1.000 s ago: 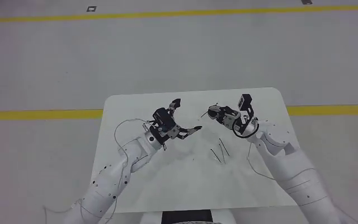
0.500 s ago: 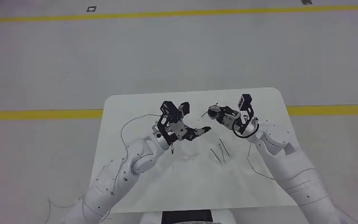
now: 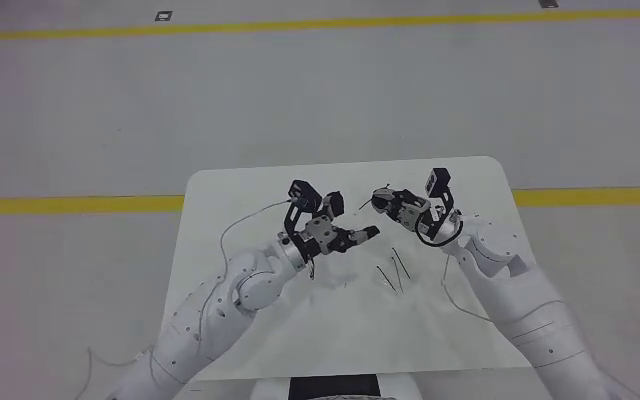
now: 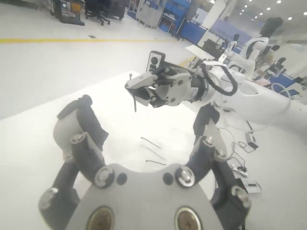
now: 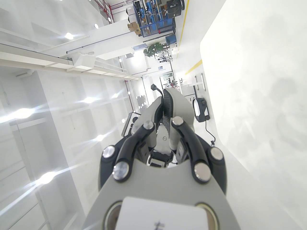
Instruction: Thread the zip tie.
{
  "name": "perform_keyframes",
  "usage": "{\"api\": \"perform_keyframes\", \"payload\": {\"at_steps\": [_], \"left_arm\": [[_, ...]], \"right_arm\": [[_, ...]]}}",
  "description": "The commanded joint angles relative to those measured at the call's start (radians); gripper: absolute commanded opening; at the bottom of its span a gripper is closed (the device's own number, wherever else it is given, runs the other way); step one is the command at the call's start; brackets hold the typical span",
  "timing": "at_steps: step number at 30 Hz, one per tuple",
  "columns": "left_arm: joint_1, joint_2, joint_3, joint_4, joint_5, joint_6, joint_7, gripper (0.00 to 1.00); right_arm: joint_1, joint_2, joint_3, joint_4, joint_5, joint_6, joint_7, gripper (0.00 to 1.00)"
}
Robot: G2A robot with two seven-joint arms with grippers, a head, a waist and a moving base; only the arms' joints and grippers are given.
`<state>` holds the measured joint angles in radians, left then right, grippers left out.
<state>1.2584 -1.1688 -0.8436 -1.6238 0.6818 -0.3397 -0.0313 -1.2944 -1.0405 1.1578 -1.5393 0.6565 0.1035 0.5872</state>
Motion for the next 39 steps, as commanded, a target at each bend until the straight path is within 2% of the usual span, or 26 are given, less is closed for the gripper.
{"api": "perform_keyframes", "payload": {"at_steps": [1, 2, 3, 11, 13, 15, 17, 18, 22, 24, 27, 28, 36, 37, 38, 39], "left_arm": [[0.004, -0.002, 0.015, 0.004, -0.128, 0.000, -0.009, 1.00], [-0.001, 0.000, 0.015, 0.013, -0.153, 0.000, -0.017, 1.00], [-0.011, 0.004, 0.008, 0.027, -0.115, 0.000, -0.014, 1.00], [-0.008, 0.003, 0.010, 0.029, -0.118, 0.006, -0.018, 1.00], [-0.002, 0.000, 0.010, 0.036, -0.172, 0.001, -0.021, 1.00], [-0.012, 0.002, 0.003, 0.047, -0.117, 0.009, -0.006, 1.00], [-0.016, 0.006, -0.001, 0.038, 0.051, 0.079, 0.027, 1.00], [-0.013, 0.011, 0.002, 0.023, 0.195, 0.150, 0.041, 1.00], [0.018, 0.024, 0.014, -0.025, 0.569, 0.317, 0.090, 1.00], [0.033, 0.030, 0.020, -0.038, 0.706, 0.367, 0.112, 1.00], [0.038, 0.035, 0.032, -0.038, 0.888, 0.425, 0.151, 1.00], [0.022, 0.042, 0.046, -0.029, 0.888, 0.466, 0.163, 1.00], [0.022, 0.042, 0.046, -0.029, 0.888, 0.466, 0.163, 1.00], [0.015, 0.044, 0.050, -0.017, 0.888, 0.471, 0.146, 1.00], [-0.035, 0.058, 0.081, 0.018, 0.888, 0.506, 0.107, 1.00], [-0.076, 0.071, 0.126, 0.033, 0.888, 0.532, 0.117, 1.00]], "right_arm": [[0.000, 0.000, 0.000, 0.000, 0.000, 0.000, 0.000, 0.00], [0.000, 0.000, 0.000, 0.000, 0.000, 0.000, 0.000, 0.00], [0.000, 0.000, 0.000, 0.000, 0.000, 0.000, 0.000, 0.00], [0.000, 0.000, 0.000, 0.000, 0.000, 0.000, 0.000, 0.00], [0.000, 0.000, 0.000, 0.000, 0.000, 0.000, 0.000, 0.00], [0.000, 0.000, 0.000, 0.000, 0.000, 0.000, 0.000, 0.00], [0.000, 0.000, 0.000, 0.000, 0.000, 0.000, 0.000, 0.00], [0.000, 0.000, 0.000, 0.000, 0.000, 0.000, 0.000, 0.00], [0.000, 0.000, 0.000, 0.000, 0.000, 0.000, 0.000, 0.00], [0.000, 0.000, 0.000, 0.000, 0.000, 0.000, 0.000, 0.00], [0.000, 0.000, 0.000, 0.000, 0.000, 0.000, 0.000, 0.00], [0.000, 0.000, 0.000, 0.000, 0.000, 0.000, 0.000, 0.00], [0.000, 0.000, 0.000, 0.000, 0.000, 0.000, 0.000, 0.00], [0.000, 0.000, 0.000, 0.000, 0.000, 0.000, 0.000, 0.00], [0.000, 0.000, 0.000, 0.000, 0.000, 0.000, 0.000, 0.00], [0.000, 0.000, 0.000, 0.000, 0.000, 0.000, 0.000, 0.00]]}}
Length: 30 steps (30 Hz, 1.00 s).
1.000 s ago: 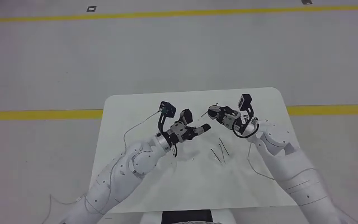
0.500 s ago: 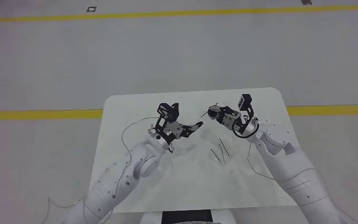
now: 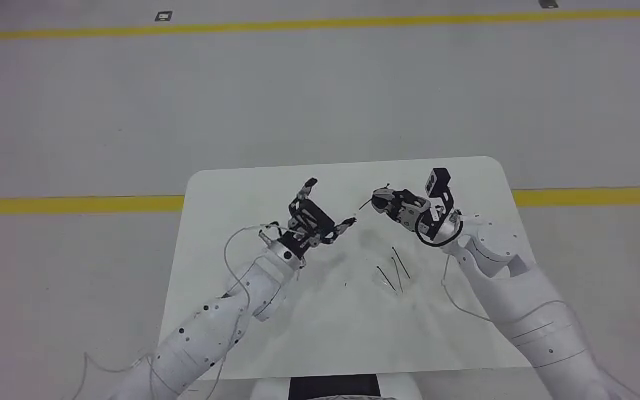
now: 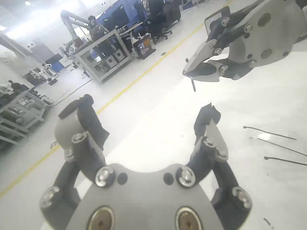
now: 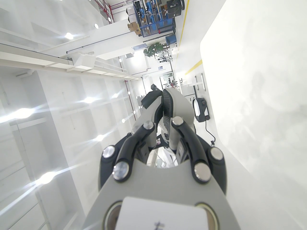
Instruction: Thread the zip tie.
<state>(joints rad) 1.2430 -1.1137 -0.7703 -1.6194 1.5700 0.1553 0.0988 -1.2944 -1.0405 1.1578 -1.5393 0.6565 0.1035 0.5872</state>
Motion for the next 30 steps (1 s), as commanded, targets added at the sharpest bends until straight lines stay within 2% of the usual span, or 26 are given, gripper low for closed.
{"api": "perform_keyframes", "payload": {"at_steps": [1, 2, 4, 6, 9, 13, 19, 29, 30], "left_arm": [[-0.090, 0.027, 0.097, 0.043, 0.000, 0.062, 0.007, 1.00], [-0.110, 0.036, 0.130, 0.054, 0.000, 0.099, 0.024, 1.00], [-0.179, 0.062, 0.221, 0.097, 0.000, 0.180, 0.068, 1.00], [-0.263, 0.086, 0.305, 0.125, 0.000, 0.185, 0.106, 1.00], [-0.353, 0.115, 0.388, 0.144, 0.000, 0.185, 0.140, 1.00], [-0.436, 0.143, 0.476, 0.143, 0.000, 0.185, 0.174, 1.00], [-0.555, 0.174, 0.600, 0.147, 0.000, 0.185, 0.198, 1.00], [-0.558, 0.176, 0.600, 0.153, 0.000, 0.183, 0.194, 1.00], [-0.562, 0.176, 0.600, 0.159, 0.000, 0.159, 0.190, 1.00]], "right_arm": [[0.000, 0.000, 0.000, 0.000, 0.000, 0.000, 0.000, 0.00], [0.000, 0.000, 0.000, 0.000, 0.000, 0.000, 0.000, 0.00], [0.000, 0.000, 0.000, 0.000, 0.000, 0.000, 0.000, 0.00], [0.000, 0.000, 0.000, 0.000, 0.000, 0.000, 0.000, 0.00], [0.000, 0.000, 0.000, 0.000, 0.000, 0.000, 0.000, 0.00], [0.000, 0.000, 0.000, 0.000, 0.000, 0.000, 0.000, 0.00], [0.000, 0.000, 0.000, 0.000, 0.000, 0.000, 0.000, 0.00], [0.000, 0.000, 0.000, 0.000, 0.000, 0.000, 0.000, 0.00], [0.000, 0.000, 0.000, 0.000, 0.000, 0.000, 0.000, 0.00]]}}
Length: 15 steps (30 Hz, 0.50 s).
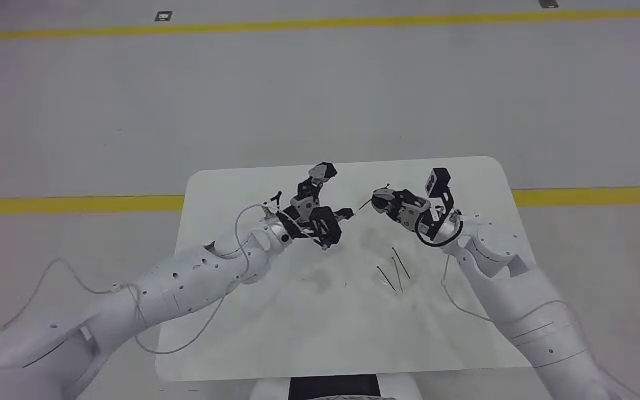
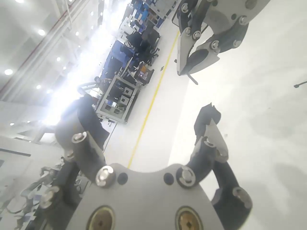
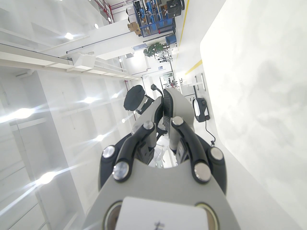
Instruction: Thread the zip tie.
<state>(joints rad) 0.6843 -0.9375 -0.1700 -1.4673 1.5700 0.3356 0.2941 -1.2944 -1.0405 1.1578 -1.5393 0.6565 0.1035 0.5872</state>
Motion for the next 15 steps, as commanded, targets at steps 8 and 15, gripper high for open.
{"api": "perform_keyframes", "payload": {"at_steps": [8, 15], "left_arm": [[-0.047, 0.007, 0.000, 0.061, 0.000, -0.035, 0.081, 1.00], [-0.065, 0.008, 0.000, 0.091, 0.000, -0.045, 0.212, 1.00]], "right_arm": [[0.036, -0.012, -0.014, 0.008, 0.037, 0.128, -0.048, 0.00], [0.099, -0.033, -0.055, 0.025, 0.061, 0.195, -0.100, 0.00]]}}
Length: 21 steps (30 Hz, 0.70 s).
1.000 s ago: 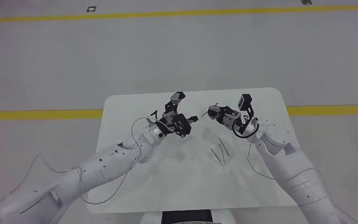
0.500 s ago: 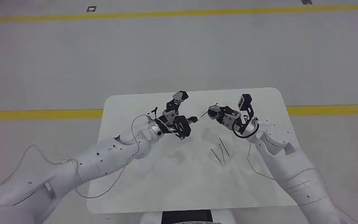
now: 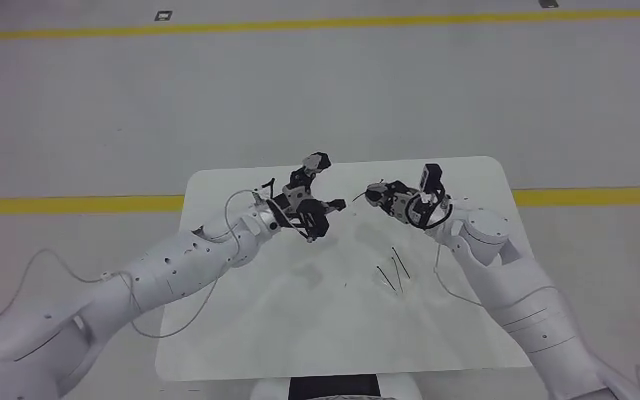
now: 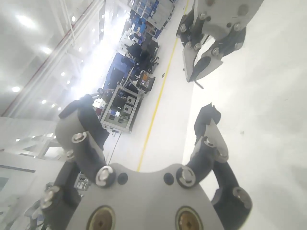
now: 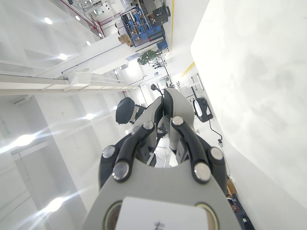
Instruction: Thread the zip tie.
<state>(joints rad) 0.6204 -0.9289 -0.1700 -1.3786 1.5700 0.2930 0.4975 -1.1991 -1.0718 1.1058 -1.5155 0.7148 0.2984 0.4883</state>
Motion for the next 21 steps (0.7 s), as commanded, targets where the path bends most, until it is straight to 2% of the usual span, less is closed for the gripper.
{"api": "perform_keyframes", "payload": {"at_steps": [1, 7, 10, 16, 21], "left_arm": [[-0.001, 0.000, 0.000, 0.002, 0.000, -0.003, 0.009, 1.00], [-0.001, 0.000, 0.000, 0.002, 0.000, -0.003, 0.009, 1.00], [-0.006, -0.001, 0.000, 0.005, 0.000, -0.020, -0.004, 1.00], [-0.022, -0.005, 0.000, 0.011, 0.000, -0.038, 0.007, 1.00], [-0.028, -0.008, 0.000, 0.016, 0.000, -0.038, 0.017, 1.00]], "right_arm": [[0.004, -0.001, -0.003, 0.002, 0.002, 0.000, -0.002, 0.00], [0.004, -0.001, -0.003, 0.002, 0.002, 0.000, -0.002, 0.00], [-0.001, -0.003, -0.006, -0.013, -0.004, -0.001, -0.007, 0.00], [0.022, -0.009, -0.018, -0.036, -0.045, 0.042, -0.041, 0.00], [0.059, -0.019, -0.057, -0.023, -0.044, 0.042, -0.078, 0.00]]}}
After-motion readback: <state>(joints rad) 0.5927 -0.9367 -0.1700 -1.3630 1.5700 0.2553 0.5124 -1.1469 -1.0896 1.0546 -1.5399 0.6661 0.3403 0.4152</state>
